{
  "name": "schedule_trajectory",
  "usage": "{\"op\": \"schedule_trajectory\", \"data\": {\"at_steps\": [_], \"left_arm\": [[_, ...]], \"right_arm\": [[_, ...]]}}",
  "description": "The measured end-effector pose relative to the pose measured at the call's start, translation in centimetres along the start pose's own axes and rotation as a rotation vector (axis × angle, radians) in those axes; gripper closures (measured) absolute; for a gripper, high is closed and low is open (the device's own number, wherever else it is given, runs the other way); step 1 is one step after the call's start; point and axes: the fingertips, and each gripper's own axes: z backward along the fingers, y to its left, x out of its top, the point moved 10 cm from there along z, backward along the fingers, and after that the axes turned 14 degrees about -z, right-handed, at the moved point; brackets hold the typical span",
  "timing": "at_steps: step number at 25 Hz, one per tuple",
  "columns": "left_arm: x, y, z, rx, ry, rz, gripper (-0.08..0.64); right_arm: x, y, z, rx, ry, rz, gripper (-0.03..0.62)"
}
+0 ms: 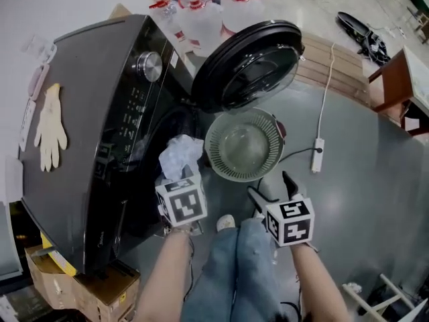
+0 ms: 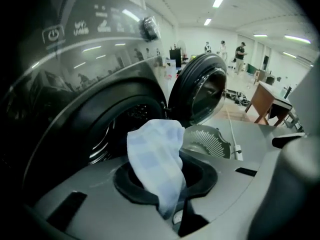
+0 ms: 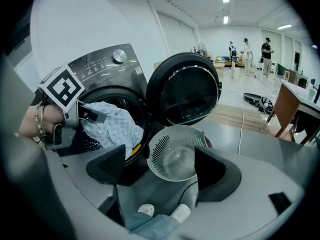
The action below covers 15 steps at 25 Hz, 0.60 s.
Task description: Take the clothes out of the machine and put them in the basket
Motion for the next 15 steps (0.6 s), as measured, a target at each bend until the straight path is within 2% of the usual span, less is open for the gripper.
{"op": "schedule_trajectory", "data": {"at_steps": [4, 15], "left_arm": [[1.8, -1.0, 2.8, -0.034, -0.015, -0.011, 0.479], [5.6, -5.7, 7.2, -0.234, -0.123, -0.130, 0.477]], "right_arm": [[1.5, -0.2, 2.9, -0.017, -0.001, 0.040, 0.161], [3.6, -1.9, 8.2, -0.075, -0.031, -0.003, 0.164]]}}
